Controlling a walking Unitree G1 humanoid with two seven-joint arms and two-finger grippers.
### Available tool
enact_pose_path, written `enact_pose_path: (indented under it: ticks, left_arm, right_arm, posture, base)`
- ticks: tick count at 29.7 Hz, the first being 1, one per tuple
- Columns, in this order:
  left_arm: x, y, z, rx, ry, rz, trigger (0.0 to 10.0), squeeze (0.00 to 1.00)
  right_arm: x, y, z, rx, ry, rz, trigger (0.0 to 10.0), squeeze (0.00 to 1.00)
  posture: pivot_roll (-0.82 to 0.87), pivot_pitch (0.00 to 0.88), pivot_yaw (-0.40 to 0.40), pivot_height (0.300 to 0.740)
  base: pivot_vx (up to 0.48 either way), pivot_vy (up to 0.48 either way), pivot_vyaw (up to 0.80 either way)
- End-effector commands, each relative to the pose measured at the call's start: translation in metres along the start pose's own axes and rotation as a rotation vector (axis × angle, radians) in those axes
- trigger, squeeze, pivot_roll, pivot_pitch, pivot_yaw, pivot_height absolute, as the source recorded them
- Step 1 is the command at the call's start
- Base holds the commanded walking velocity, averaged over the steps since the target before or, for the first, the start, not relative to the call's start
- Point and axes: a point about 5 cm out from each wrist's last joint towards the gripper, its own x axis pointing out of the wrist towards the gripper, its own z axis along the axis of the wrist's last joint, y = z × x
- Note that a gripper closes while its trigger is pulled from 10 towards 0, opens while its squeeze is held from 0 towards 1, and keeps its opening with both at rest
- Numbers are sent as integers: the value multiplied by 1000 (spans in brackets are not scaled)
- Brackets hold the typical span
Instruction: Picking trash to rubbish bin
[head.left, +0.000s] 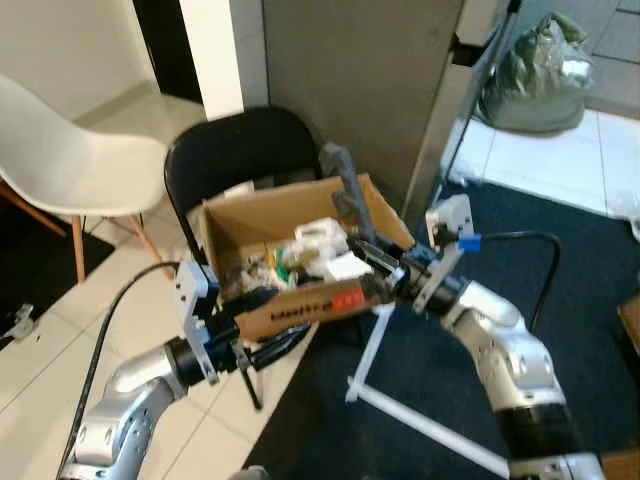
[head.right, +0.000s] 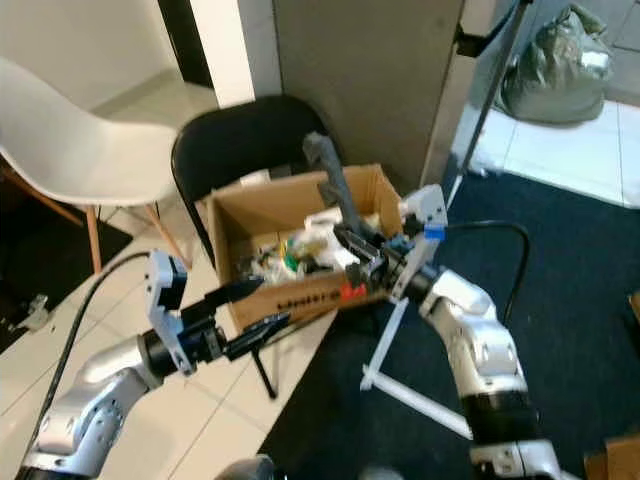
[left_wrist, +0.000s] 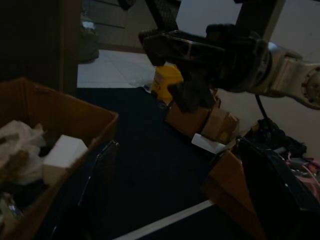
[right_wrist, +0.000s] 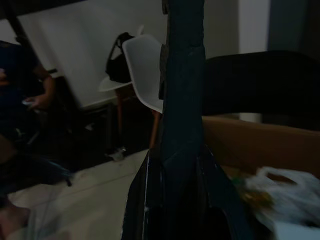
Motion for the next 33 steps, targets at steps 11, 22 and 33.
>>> enact_pose_path:
  ticks: [11, 22, 33]
  left_arm:
    - [-4, 2, -7, -1, 21, -4, 10000, 0]
    - [-3, 4, -8, 1, 21, -2, 10000, 0]
    - [-4, 3, -6, -2, 0, 4, 10000, 0]
  right_arm:
    - [-4, -4, 1, -21, 5, -16, 10000, 0]
    - [-3, -4, 1, -24, 5, -15, 10000, 0]
    - [-3, -4, 1, -26, 9, -12, 10000, 78]
  posture:
    - [26, 0, -9, 740]
    - [27, 0, -10, 740]
    - [27, 0, -6, 740]
  base:
    - [390, 0, 0]
    - [395, 0, 0]
    - [280, 0, 0]
